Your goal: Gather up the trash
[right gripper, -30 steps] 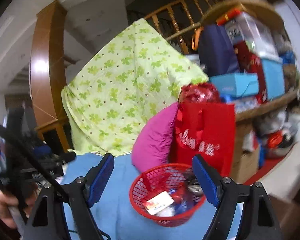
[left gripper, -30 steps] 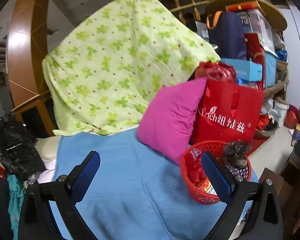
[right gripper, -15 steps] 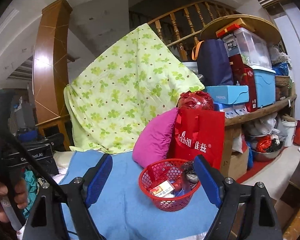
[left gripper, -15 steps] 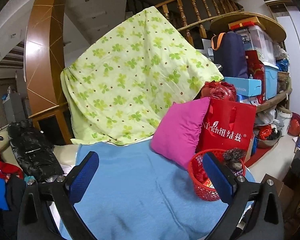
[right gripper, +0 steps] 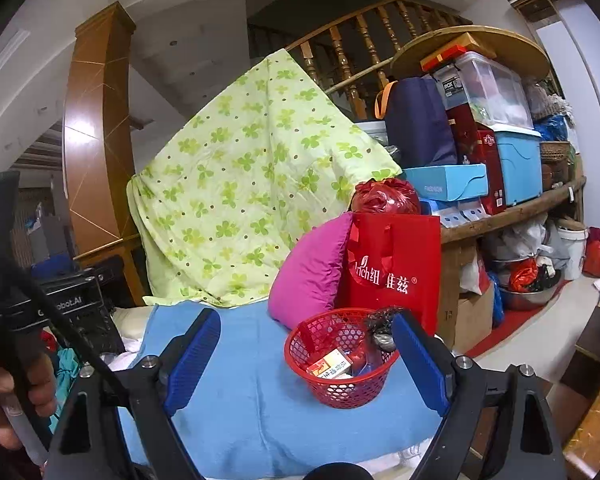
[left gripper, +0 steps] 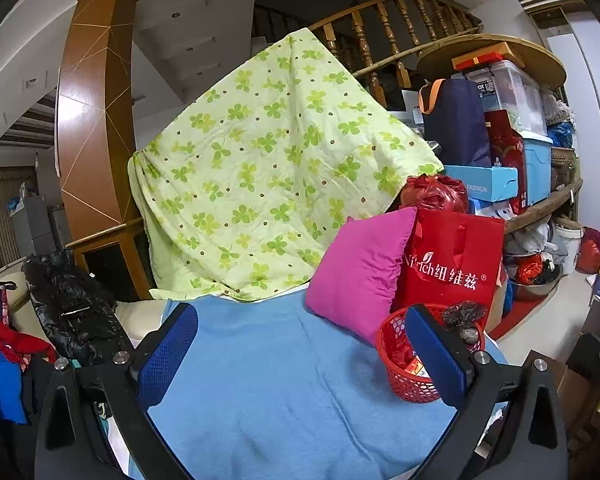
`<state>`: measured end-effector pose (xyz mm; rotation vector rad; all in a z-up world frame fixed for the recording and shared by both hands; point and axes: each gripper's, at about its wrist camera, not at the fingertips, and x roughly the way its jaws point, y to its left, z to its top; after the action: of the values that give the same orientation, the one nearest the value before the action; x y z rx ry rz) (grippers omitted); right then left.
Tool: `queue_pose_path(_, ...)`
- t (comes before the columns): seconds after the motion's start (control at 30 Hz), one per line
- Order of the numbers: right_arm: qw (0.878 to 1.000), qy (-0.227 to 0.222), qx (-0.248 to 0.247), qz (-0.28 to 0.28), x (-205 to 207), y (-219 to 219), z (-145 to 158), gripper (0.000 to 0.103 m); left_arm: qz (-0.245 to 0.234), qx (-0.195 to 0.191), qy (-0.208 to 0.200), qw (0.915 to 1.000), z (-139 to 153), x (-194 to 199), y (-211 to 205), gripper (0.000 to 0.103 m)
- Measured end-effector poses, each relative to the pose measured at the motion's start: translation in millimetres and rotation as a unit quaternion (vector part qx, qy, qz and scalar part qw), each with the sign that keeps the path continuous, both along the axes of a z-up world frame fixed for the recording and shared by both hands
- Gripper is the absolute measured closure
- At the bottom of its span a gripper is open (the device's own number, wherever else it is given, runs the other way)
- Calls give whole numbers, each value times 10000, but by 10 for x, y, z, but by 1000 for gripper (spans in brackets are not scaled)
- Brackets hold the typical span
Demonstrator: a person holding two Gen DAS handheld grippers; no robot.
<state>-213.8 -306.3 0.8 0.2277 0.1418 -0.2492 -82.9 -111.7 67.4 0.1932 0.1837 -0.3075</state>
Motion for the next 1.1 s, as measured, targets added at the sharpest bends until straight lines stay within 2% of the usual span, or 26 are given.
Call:
queue_pose_path(0.37,9998,185,-77,-40,122,89,-22,13,29,-10,154,9999,-41,7,55,0)
queue_pose_path(1.1,9988,335,-341,37,280,349,2,13,140,-129,324,9993,-209,106,442,0)
